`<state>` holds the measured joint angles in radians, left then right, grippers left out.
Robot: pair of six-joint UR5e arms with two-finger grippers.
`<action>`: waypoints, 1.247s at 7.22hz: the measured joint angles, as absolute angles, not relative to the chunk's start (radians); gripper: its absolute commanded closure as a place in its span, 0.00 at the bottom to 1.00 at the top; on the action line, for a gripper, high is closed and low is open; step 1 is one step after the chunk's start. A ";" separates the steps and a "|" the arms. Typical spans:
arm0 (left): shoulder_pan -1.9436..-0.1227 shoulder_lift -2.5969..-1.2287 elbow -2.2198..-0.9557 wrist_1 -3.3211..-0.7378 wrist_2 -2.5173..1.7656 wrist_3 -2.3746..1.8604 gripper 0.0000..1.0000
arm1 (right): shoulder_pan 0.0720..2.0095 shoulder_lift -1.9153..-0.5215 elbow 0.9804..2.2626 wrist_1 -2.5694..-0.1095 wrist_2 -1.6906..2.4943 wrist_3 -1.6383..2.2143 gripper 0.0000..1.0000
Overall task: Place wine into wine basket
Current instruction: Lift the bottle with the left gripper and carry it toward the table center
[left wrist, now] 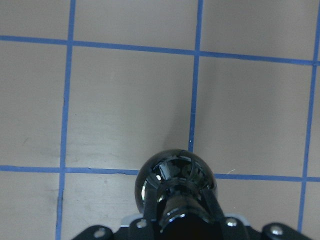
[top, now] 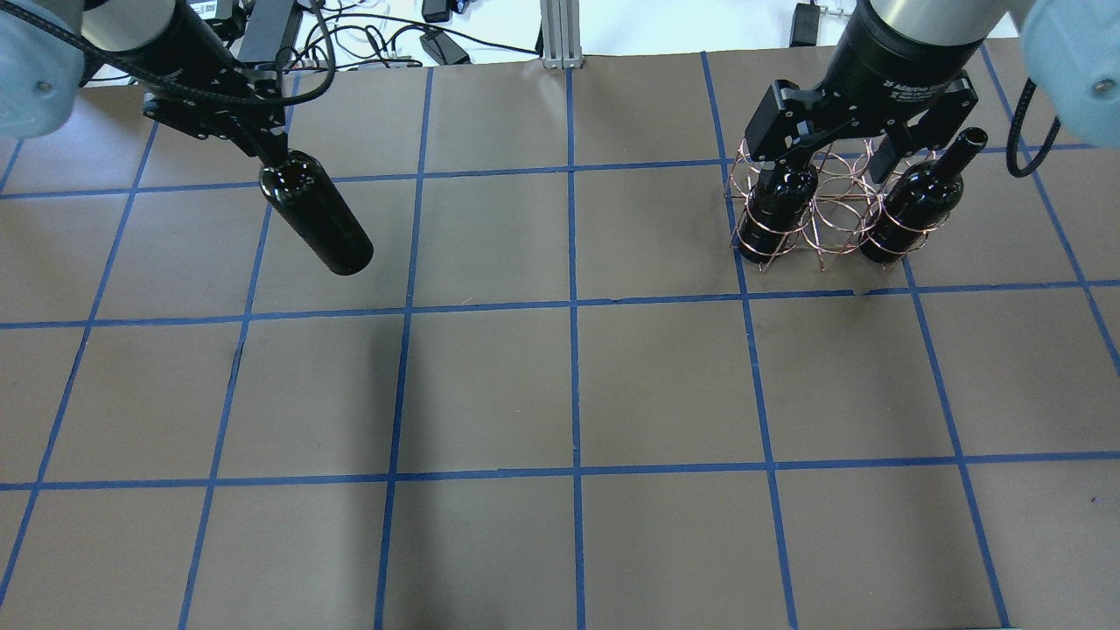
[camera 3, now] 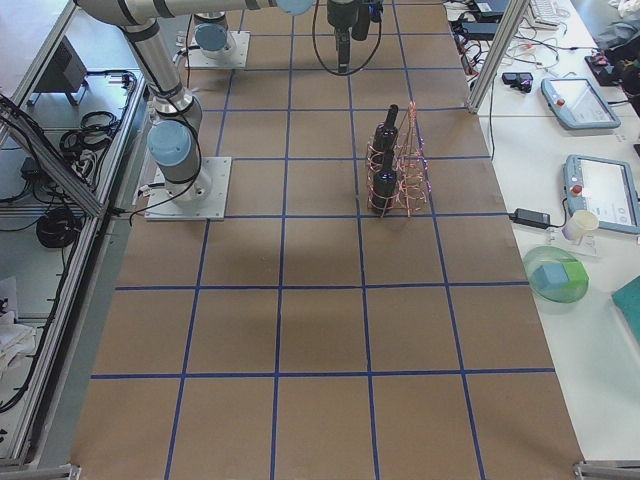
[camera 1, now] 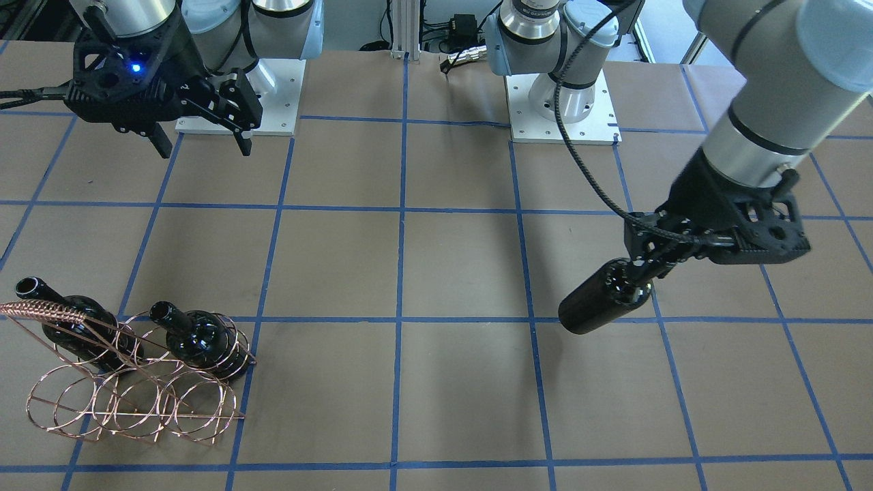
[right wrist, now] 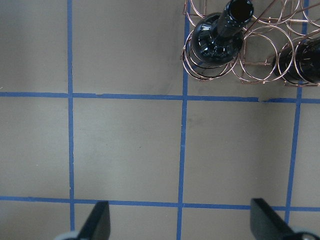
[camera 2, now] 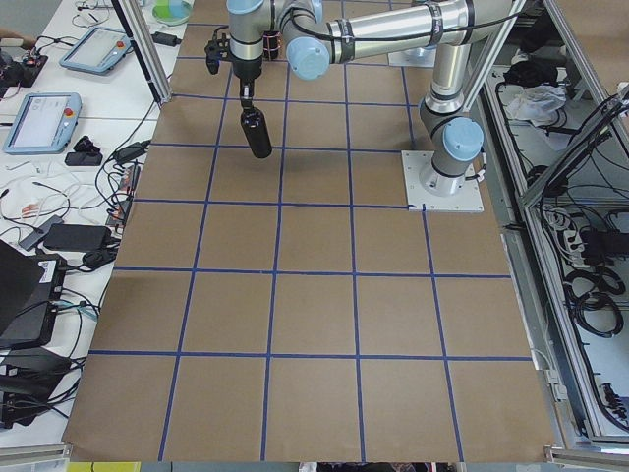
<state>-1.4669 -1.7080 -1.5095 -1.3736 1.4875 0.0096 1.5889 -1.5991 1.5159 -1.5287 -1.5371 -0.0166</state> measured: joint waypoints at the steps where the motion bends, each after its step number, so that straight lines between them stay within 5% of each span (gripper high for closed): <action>1: -1.525 -1.692 -1.538 -1.367 1.487 -0.065 1.00 | 1.589 -1.599 1.517 -1.528 -1.538 -0.017 0.00; 9: -1.772 -1.710 -1.675 -1.158 1.604 -0.278 1.00 | 1.589 -1.602 1.517 -1.533 -1.541 -0.008 0.00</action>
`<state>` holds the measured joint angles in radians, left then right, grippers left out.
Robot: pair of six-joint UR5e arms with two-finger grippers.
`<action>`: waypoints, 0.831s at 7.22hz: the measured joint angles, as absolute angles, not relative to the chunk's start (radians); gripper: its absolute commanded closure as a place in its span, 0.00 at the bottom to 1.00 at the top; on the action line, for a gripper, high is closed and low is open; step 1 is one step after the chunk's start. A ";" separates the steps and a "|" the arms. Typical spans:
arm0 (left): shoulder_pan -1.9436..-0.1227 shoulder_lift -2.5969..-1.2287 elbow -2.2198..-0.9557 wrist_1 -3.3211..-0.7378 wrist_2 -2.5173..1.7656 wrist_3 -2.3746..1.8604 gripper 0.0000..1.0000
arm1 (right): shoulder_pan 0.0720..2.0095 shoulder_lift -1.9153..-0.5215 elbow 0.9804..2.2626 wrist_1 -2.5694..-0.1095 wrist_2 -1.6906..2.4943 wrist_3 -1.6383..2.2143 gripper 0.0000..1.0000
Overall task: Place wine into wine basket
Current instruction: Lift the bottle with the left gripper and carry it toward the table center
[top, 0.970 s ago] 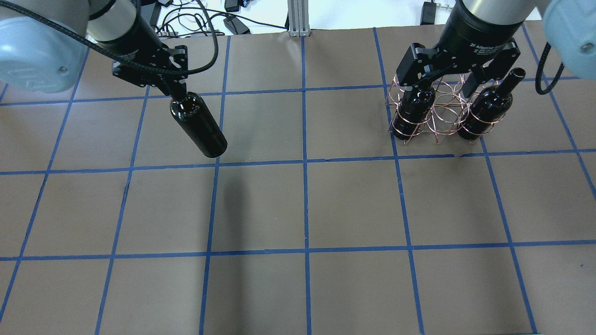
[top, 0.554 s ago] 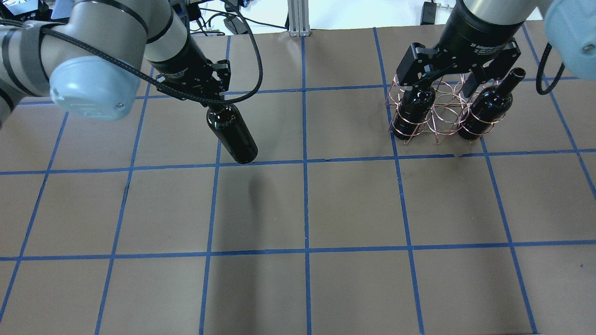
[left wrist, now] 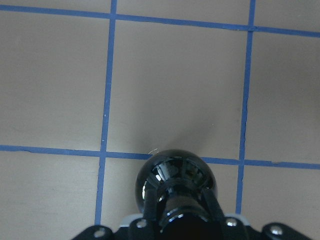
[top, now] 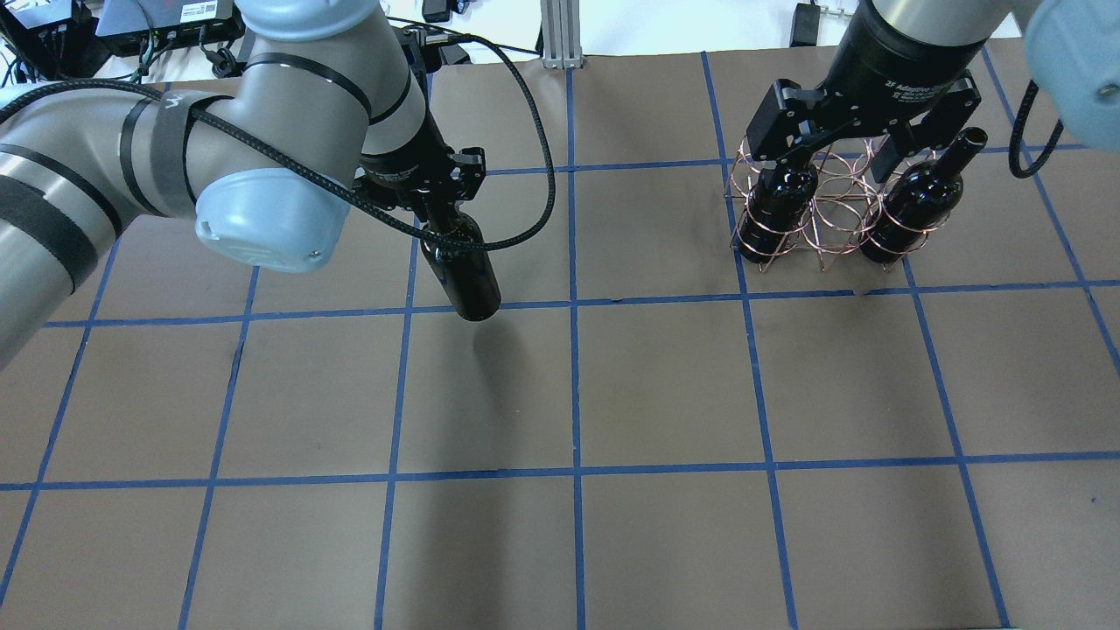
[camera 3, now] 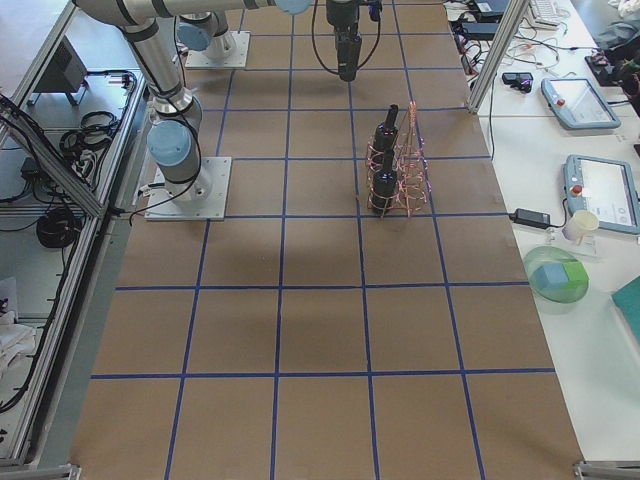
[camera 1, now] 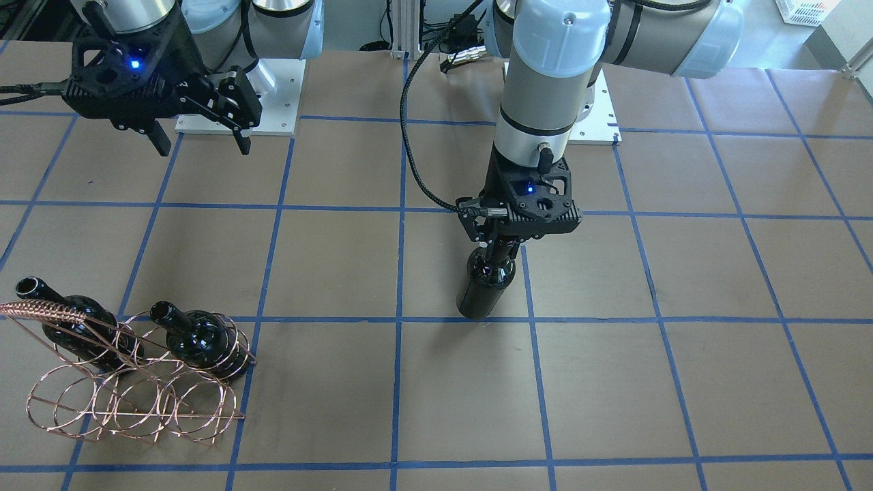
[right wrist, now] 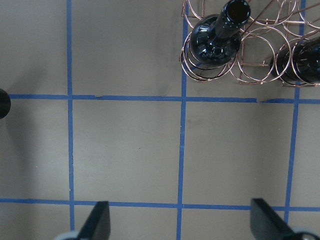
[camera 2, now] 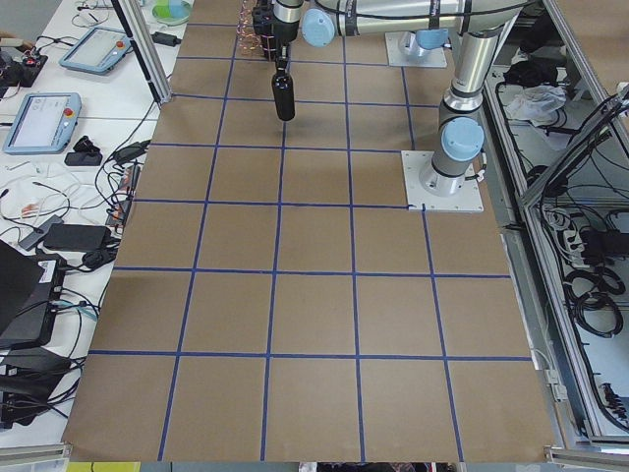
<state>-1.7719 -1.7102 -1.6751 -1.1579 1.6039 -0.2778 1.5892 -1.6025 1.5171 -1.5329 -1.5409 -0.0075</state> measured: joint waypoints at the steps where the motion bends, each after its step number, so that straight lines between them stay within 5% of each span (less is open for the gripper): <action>1: -1.779 -1.710 -1.695 -1.148 1.620 -0.281 1.00 | 1.589 -1.603 1.517 -1.534 -1.540 -0.007 0.00; 6: -1.799 -1.720 -1.731 -1.098 1.609 -0.283 1.00 | 1.589 -1.610 1.517 -1.523 -1.542 -0.007 0.00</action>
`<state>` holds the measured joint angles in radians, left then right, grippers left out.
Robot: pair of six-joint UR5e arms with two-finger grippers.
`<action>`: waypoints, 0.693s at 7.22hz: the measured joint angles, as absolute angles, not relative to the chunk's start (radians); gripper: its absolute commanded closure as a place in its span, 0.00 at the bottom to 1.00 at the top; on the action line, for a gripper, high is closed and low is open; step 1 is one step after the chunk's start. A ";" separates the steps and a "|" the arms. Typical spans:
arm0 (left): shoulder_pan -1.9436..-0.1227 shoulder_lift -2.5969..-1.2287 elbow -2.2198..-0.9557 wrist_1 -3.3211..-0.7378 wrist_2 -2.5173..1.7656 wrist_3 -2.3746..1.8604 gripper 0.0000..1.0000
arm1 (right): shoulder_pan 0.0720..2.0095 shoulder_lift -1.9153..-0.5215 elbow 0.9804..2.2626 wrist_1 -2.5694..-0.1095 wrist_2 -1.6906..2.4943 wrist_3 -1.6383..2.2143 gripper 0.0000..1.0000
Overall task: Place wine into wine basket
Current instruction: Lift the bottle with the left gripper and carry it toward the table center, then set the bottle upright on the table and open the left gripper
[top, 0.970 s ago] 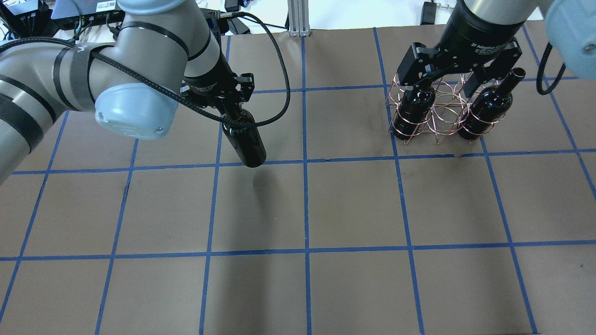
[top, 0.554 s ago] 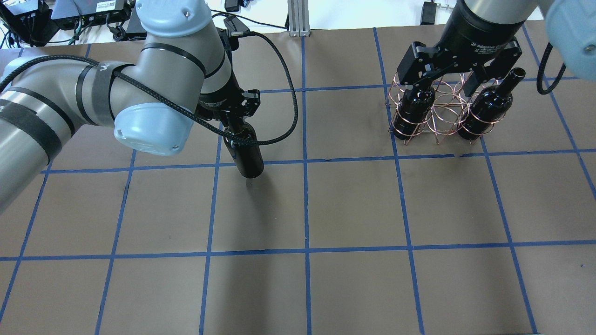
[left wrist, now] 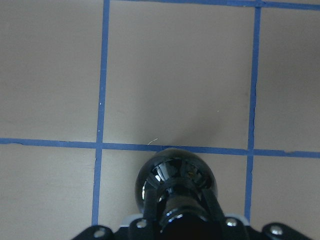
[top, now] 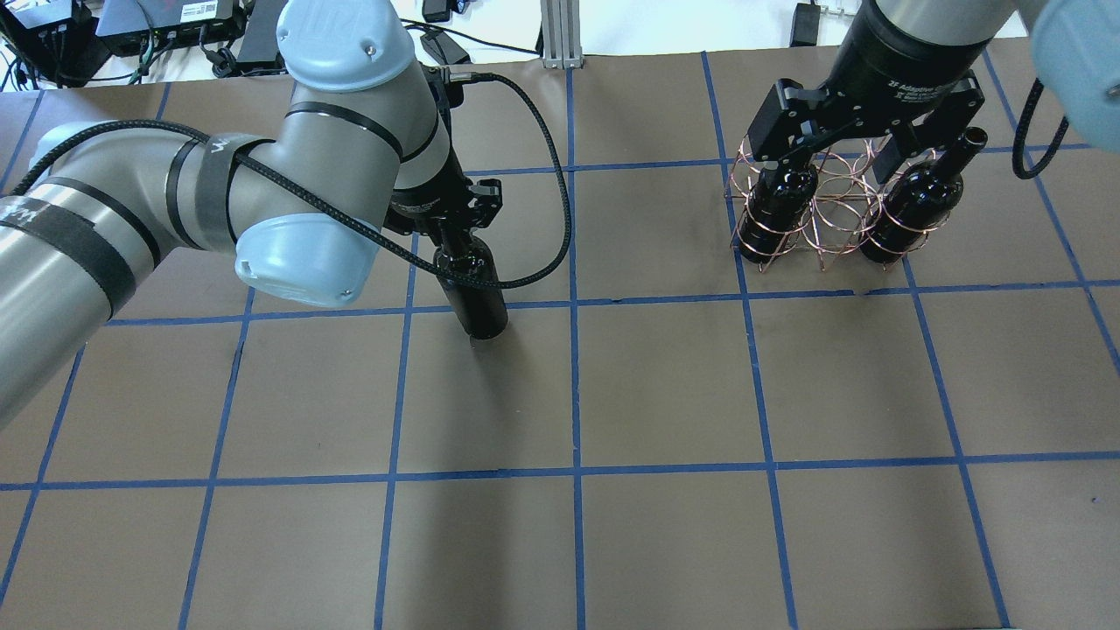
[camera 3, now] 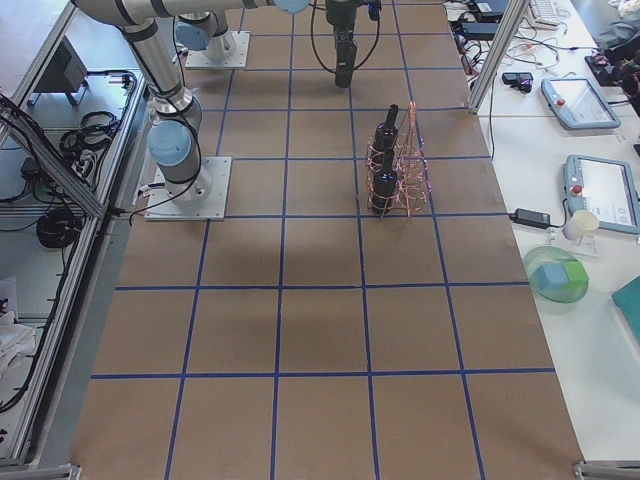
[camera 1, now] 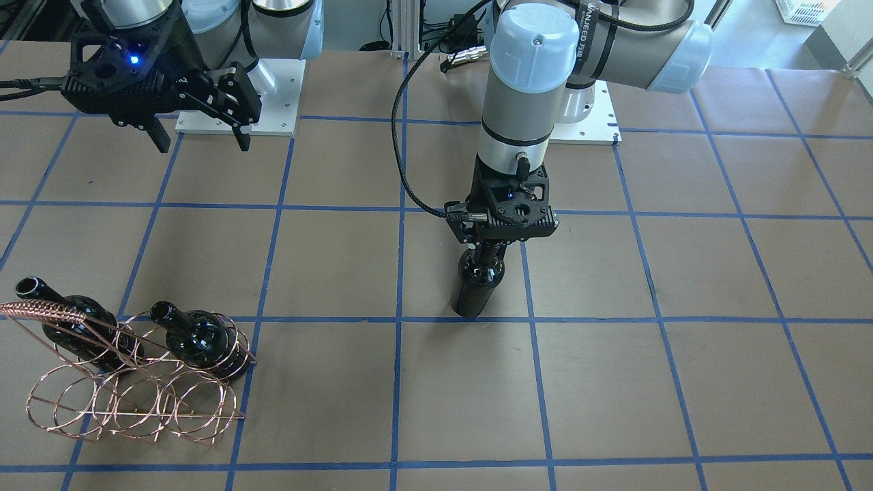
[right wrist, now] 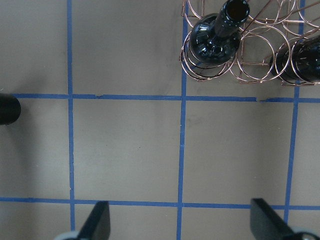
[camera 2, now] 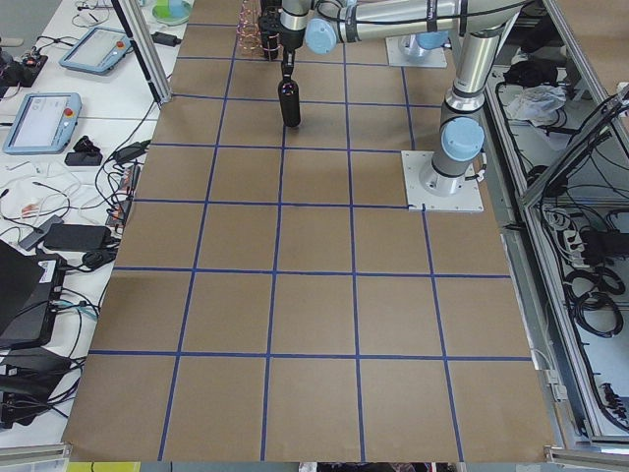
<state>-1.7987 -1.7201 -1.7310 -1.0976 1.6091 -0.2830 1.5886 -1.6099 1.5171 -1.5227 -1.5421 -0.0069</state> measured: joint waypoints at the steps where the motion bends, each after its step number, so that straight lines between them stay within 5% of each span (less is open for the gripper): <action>1: -1.800 -1.725 -1.733 -1.090 1.606 -0.283 1.00 | 1.588 -1.611 1.517 -1.517 -1.545 -0.008 0.00; 3: -1.801 -1.734 -1.735 -1.083 1.605 -0.282 0.92 | 1.588 -1.611 1.517 -1.514 -1.546 -0.009 0.00; 4: -1.801 -1.737 -1.735 -1.083 1.605 -0.280 0.48 | 1.588 -1.616 1.517 -1.513 -1.542 -0.010 0.00; 5: -1.801 -1.740 -1.735 -1.083 1.604 -0.279 0.15 | 1.588 -1.625 1.517 -1.511 -1.540 -0.013 0.00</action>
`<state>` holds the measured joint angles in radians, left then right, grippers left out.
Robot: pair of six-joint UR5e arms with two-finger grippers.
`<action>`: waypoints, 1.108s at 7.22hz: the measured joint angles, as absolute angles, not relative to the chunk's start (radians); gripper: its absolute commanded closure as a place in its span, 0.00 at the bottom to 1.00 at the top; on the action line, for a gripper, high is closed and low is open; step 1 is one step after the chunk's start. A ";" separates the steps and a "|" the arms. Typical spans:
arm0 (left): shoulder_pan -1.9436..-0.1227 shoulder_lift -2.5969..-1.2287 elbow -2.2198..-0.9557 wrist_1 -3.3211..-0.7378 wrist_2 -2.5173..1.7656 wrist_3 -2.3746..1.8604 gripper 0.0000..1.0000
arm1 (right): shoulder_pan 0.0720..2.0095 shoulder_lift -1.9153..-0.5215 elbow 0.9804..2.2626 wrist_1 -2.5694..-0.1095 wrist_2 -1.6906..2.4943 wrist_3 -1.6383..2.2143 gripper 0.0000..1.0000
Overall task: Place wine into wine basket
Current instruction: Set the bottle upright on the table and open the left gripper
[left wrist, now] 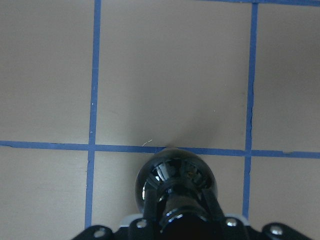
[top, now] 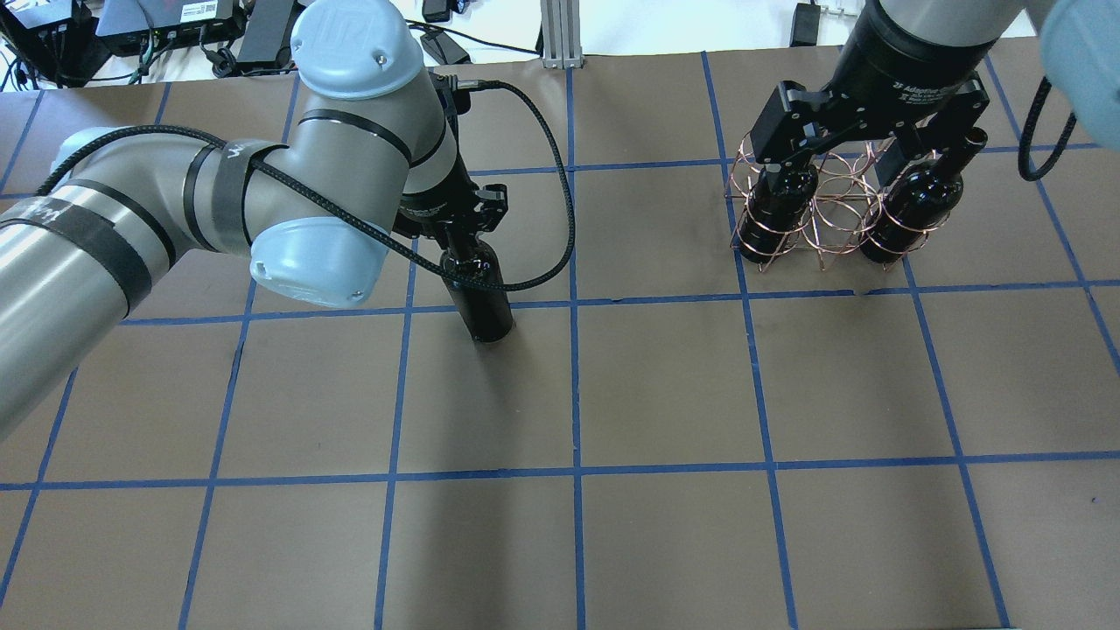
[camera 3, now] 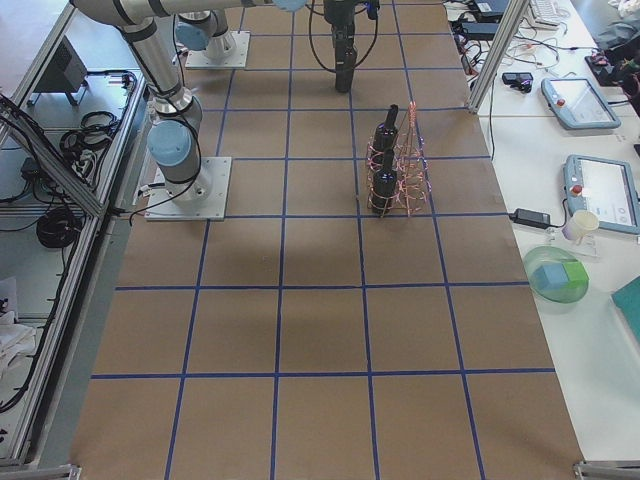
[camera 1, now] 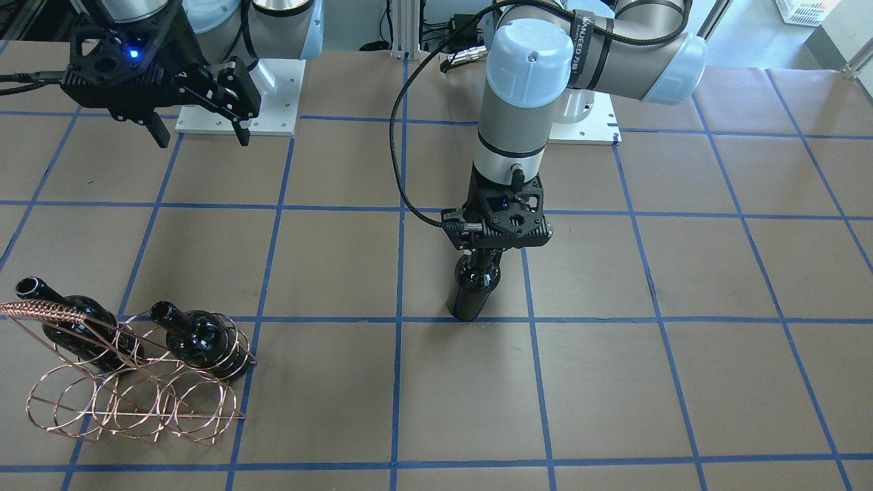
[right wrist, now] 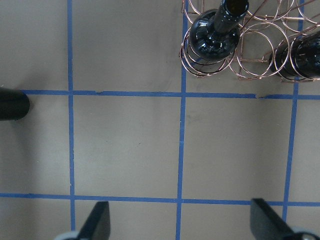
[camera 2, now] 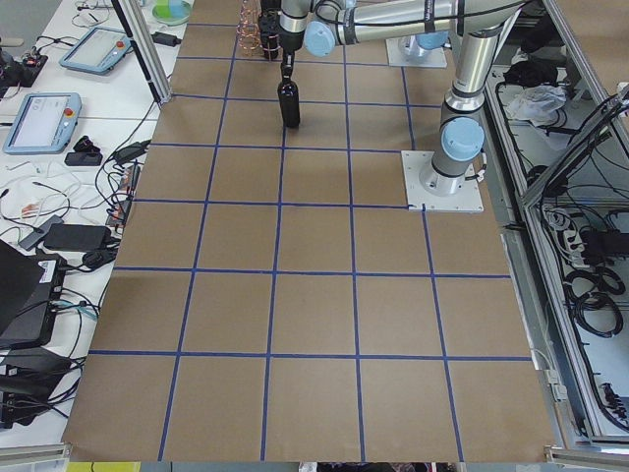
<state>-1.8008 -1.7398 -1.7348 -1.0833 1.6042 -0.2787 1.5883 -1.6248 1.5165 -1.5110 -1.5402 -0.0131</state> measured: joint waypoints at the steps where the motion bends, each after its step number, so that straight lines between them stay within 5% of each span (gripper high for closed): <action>1: -1.801 -1.741 -1.735 -1.083 1.603 -0.280 0.00 | 1.589 -1.630 1.517 -1.509 -1.539 -0.015 0.00; 8: -1.777 -1.697 -1.551 -1.389 1.575 -0.211 0.00 | 1.589 -1.631 1.519 -1.506 -1.538 -0.017 0.00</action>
<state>-1.7771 -1.6974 -1.5507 -1.3893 1.5753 -0.2106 1.5892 -1.6313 1.5186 -1.5060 -1.5379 -0.0169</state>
